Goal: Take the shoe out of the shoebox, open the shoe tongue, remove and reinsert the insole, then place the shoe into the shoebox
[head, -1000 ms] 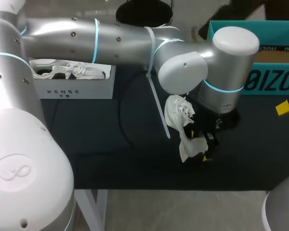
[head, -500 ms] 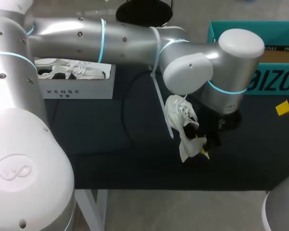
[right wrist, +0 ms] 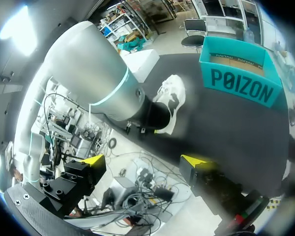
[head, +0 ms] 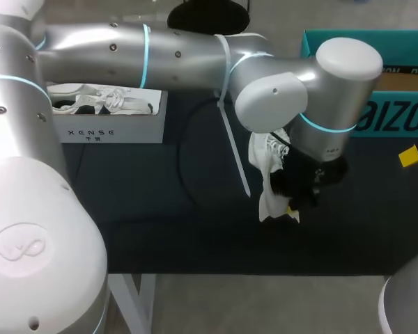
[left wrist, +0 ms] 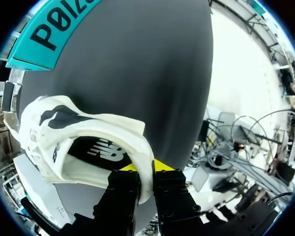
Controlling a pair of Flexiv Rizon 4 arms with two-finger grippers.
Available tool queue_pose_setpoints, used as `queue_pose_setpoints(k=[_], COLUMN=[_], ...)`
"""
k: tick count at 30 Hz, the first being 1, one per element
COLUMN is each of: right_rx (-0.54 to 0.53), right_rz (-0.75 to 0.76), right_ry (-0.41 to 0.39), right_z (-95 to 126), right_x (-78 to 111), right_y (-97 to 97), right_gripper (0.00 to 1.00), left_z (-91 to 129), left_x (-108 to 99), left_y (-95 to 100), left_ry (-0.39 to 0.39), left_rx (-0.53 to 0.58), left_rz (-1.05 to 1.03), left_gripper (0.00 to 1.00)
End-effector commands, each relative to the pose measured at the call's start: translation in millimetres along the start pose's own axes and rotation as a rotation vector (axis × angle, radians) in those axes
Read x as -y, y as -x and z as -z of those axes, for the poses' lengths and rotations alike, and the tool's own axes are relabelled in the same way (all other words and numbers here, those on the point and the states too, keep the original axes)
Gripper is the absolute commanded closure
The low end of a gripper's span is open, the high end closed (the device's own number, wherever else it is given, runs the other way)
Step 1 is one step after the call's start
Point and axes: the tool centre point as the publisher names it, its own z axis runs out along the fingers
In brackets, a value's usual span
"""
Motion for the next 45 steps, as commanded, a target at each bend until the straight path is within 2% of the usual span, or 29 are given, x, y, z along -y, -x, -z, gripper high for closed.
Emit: queue_pose_setpoints(k=[1,7,9,14,16,17,18,19,21,22,25,28,31,45], right_rx=[0.006,0.006,0.006,0.006,0.006,0.006,0.006,0.006,0.006,0.006,0.006,0.006,0.006,0.006], right_rz=[-0.001,-0.001,-0.001,-0.001,-0.001,-0.001,-0.001,-0.001,-0.001,-0.001,-0.001,-0.001,-0.001,-0.001], right_ry=[0.011,0.011,0.011,0.011,0.011,0.011,0.011,0.011,0.011,0.011,0.011,0.011,0.011,0.011], right_z=[-0.1,-0.1,-0.1,-0.1,-0.1,-0.1,-0.1,-0.1,-0.1,-0.1,-0.1,-0.1,-0.1,-0.1], right_x=[6.6,6.6,6.6,6.6,6.6,6.6,6.6,6.6,6.6,6.6,6.6,6.6,6.6,6.6], right_y=[-1.6,-1.6,-1.6,-1.6,-1.6,-1.6,-1.6,-1.6,-1.6,-1.6,-1.6,-1.6,-1.6,-1.6], right_gripper=[0.0,0.0,0.0,0.0,0.0,0.0,0.0,0.0,0.0,0.0,0.0,0.0,0.0,0.0], left_z=[14.8,44.8,55.8,93.9,107.2,112.6,116.0,119.8,125.3,127.5,132.8,137.0,138.3,138.3], left_x=[-13.9,-48.7,-61.7,-102.1,-116.6,-123.4,-129.1,-136.0,-150.9,-157.9,-180.4,-194.3,-198.9,-198.9], left_y=[4.5,32.7,44.9,81.6,96.9,105.8,114.7,123.4,143.1,152.2,184.1,199.9,206.9,206.9], left_ry=[-0.014,-0.038,-0.018,-0.068,-0.037,-0.048,-0.023,-0.035,-0.041,-0.024,-0.019,-0.022,-0.035,-0.035], left_rx=[0.011,0.014,0.02,0.106,0.144,0.108,0.087,0.128,0.097,0.162,0.156,0.162,0.148,0.148], left_rz=[0.011,0.037,-0.008,-0.118,-0.127,-0.15,-0.194,-0.174,-0.228,-0.166,-0.074,-0.019,0.021,0.021], left_gripper=[1.0,1.0,1.0,1.0,1.0,1.0,1.0,1.0,1.0,1.0,1.0,1.0,1.0,1.0])
